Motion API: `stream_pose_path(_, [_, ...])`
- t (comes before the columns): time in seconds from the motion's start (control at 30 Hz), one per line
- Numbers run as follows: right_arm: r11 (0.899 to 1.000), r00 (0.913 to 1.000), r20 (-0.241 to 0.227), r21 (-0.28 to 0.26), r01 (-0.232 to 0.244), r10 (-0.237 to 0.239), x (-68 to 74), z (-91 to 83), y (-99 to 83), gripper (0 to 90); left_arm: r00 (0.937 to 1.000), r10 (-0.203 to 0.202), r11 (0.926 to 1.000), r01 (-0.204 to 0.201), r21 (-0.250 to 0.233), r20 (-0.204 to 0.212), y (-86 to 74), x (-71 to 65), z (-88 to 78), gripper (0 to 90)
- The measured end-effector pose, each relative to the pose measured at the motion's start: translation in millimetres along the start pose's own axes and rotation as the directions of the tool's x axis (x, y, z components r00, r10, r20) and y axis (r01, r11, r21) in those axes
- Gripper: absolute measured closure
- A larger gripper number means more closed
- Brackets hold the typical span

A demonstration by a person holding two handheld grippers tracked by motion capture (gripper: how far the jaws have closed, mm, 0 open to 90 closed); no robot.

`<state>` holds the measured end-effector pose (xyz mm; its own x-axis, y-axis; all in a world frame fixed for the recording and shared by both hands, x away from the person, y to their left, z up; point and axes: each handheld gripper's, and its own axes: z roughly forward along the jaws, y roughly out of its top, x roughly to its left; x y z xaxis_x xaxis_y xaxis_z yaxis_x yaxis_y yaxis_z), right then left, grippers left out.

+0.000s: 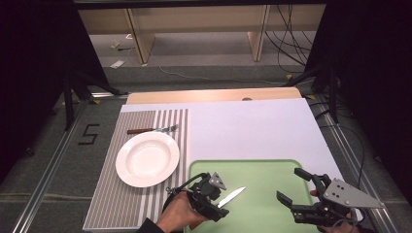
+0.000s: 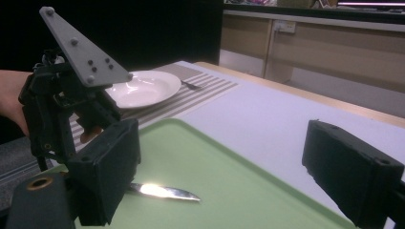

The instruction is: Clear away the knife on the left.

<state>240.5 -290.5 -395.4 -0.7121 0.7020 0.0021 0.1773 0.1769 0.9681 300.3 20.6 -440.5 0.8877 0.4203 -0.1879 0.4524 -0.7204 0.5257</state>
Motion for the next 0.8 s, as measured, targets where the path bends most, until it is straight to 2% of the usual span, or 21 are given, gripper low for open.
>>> stream_pose_path(0.03, [1.000,1.0000,0.000,-0.001,0.000,0.000,-0.2,0.2,-0.1,13.8,0.9997,0.022,0.9997,-0.022,0.011,-0.005,0.4,-0.5,0.7,47.7])
stream_pose_path(0.13, [1.000,1.0000,0.001,0.000,0.000,0.000,0.0,0.0,0.0,13.9,0.9992,0.041,0.9987,-0.041,0.030,0.003,1.0,-2.4,4.2,58.3])
stream_pose_path(0.43, [1.000,1.0000,0.000,0.003,0.001,-0.001,0.0,-0.2,0.2,13.9,0.9976,0.062,0.9952,-0.064,0.073,0.032,4.8,-4.6,15.3,80.5])
stream_pose_path(0.6, [1.000,1.0000,-0.001,0.000,0.002,-0.002,0.4,0.1,0.1,13.8,0.9967,0.073,0.9921,-0.076,0.100,0.035,6.0,-5.6,20.4,88.8])
stream_pose_path(0.8, [1.000,1.0000,-0.003,-0.001,0.003,-0.003,0.5,0.0,0.2,13.9,0.9974,0.060,0.9916,-0.065,0.112,0.039,5.0,-3.0,24.4,89.7])
